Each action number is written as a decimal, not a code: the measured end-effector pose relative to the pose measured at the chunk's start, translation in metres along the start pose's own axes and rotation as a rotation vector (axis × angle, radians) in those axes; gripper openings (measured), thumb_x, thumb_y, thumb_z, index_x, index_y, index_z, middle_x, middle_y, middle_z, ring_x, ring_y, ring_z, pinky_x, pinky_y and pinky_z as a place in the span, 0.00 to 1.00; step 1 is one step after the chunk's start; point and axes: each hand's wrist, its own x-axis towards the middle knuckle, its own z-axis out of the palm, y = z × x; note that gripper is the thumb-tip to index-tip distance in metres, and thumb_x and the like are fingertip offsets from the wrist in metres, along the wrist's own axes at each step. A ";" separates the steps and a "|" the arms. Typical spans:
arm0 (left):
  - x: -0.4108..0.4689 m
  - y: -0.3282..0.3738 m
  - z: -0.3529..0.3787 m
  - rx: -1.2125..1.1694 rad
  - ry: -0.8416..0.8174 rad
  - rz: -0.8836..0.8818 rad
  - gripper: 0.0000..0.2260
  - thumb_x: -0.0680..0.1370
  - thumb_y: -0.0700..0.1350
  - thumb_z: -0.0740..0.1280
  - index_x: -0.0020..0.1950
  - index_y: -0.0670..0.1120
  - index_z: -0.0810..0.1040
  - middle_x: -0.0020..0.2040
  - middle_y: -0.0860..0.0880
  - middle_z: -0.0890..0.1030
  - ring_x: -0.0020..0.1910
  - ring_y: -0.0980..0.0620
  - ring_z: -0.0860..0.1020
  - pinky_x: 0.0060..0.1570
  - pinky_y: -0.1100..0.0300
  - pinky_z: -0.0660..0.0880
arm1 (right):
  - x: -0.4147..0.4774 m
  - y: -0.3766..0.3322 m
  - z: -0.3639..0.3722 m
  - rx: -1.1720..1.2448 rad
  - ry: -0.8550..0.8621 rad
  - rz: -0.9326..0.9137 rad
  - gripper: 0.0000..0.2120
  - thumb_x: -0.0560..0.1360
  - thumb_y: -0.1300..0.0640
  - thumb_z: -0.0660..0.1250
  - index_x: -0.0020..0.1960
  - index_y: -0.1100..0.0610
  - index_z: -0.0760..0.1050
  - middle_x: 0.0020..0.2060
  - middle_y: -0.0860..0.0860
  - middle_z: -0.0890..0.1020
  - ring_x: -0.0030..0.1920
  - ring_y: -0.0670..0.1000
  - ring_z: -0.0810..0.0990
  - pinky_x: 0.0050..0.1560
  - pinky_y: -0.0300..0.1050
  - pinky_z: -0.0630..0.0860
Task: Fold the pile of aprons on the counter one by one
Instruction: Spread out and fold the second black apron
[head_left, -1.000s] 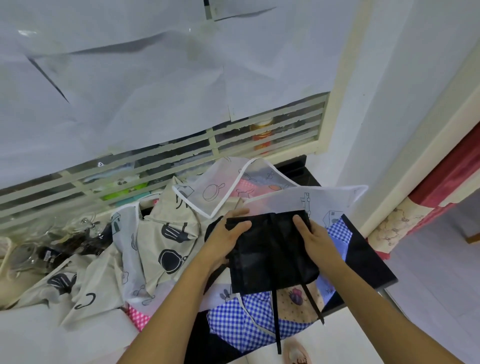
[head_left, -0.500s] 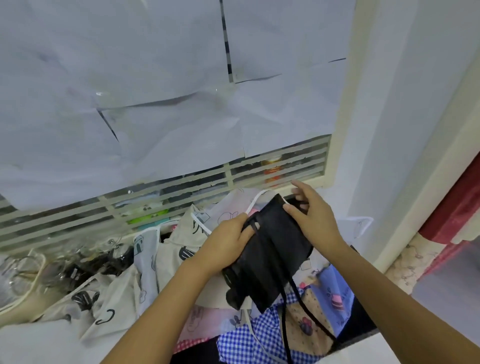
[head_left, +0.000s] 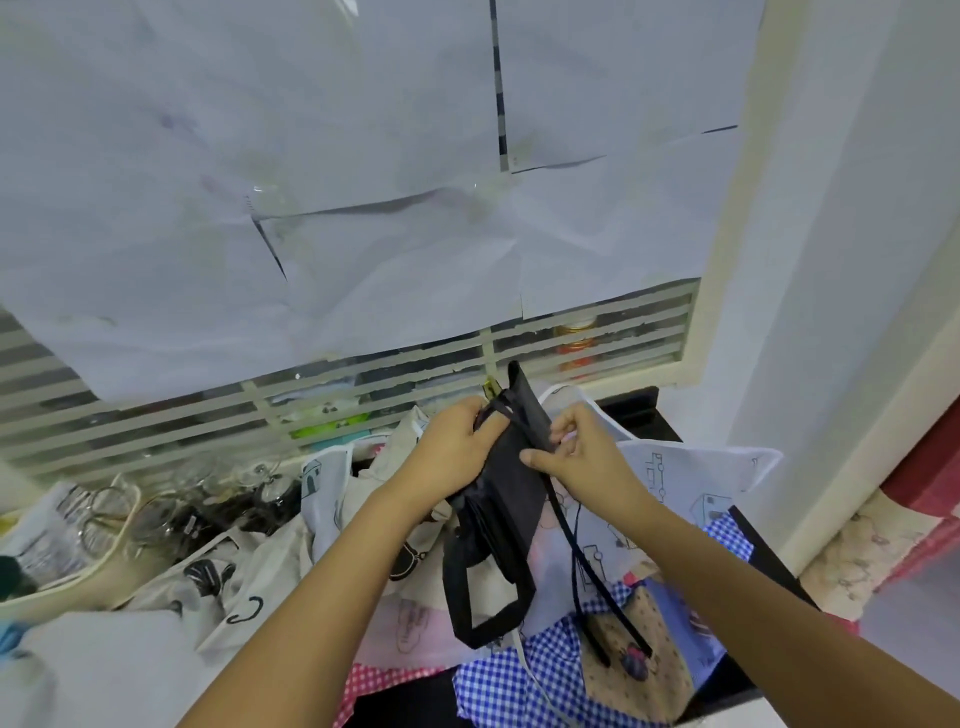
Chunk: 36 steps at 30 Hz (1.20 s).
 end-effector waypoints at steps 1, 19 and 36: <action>-0.001 0.001 -0.001 -0.004 -0.038 -0.002 0.12 0.80 0.50 0.63 0.45 0.43 0.77 0.37 0.47 0.79 0.36 0.52 0.76 0.34 0.62 0.69 | 0.003 0.000 -0.002 -0.040 0.008 -0.024 0.14 0.70 0.59 0.74 0.47 0.55 0.69 0.38 0.49 0.70 0.34 0.46 0.69 0.38 0.40 0.68; -0.005 -0.014 -0.019 -0.012 -0.967 -0.185 0.10 0.74 0.34 0.69 0.44 0.49 0.83 0.41 0.52 0.84 0.41 0.53 0.81 0.48 0.60 0.77 | 0.085 -0.049 -0.099 -0.453 -0.251 -0.081 0.07 0.76 0.57 0.68 0.53 0.55 0.82 0.52 0.48 0.82 0.54 0.46 0.78 0.48 0.33 0.69; 0.008 -0.023 0.009 0.035 -0.332 -0.123 0.15 0.70 0.45 0.76 0.55 0.49 0.79 0.54 0.50 0.81 0.44 0.59 0.78 0.44 0.66 0.72 | -0.011 0.004 -0.032 -0.658 -0.635 0.007 0.17 0.77 0.50 0.66 0.64 0.53 0.73 0.59 0.48 0.77 0.51 0.43 0.72 0.49 0.33 0.66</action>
